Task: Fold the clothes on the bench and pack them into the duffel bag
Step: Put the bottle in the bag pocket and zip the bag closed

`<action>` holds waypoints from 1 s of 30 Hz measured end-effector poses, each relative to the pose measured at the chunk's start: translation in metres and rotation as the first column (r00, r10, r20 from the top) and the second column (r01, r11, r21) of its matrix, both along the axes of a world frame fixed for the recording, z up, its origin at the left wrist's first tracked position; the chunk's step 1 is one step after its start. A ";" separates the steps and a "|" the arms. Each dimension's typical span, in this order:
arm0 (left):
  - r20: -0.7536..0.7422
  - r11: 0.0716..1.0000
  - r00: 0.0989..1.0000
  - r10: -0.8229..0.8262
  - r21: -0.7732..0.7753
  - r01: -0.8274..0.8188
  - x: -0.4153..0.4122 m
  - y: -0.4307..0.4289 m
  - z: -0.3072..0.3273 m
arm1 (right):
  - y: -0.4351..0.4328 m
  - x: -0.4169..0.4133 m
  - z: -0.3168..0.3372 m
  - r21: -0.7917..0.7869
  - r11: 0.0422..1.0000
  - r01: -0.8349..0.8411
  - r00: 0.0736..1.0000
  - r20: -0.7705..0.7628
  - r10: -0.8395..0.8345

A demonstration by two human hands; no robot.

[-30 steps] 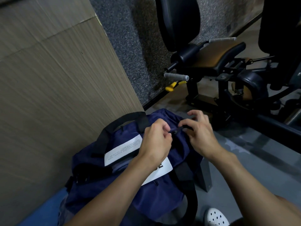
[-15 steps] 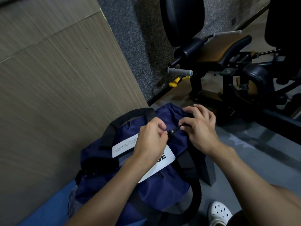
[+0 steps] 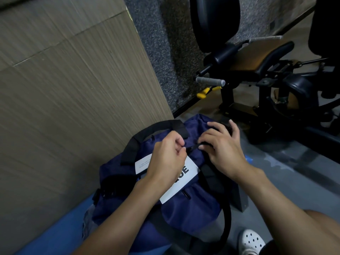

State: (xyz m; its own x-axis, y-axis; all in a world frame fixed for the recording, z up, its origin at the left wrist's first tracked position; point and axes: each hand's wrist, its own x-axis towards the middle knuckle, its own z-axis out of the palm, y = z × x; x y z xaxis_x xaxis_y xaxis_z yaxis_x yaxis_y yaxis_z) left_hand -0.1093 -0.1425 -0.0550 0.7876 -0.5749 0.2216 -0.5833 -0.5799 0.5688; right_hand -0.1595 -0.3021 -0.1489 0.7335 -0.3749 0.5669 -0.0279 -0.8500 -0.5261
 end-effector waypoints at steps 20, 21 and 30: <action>0.075 0.999 0.996 0.049 0.016 -0.050 0.011 0.048 0.013 | 0.027 0.009 0.013 -0.076 0.997 -0.027 0.998 0.046 0.031; 0.077 0.999 0.996 0.051 -0.003 -0.051 0.010 0.049 0.013 | 0.032 0.009 0.017 -0.080 0.995 -0.052 0.997 0.055 0.056; 0.093 1.000 0.996 0.000 0.004 -0.001 0.009 0.063 0.009 | 0.061 0.023 0.020 -0.126 0.974 -0.188 0.981 0.026 0.192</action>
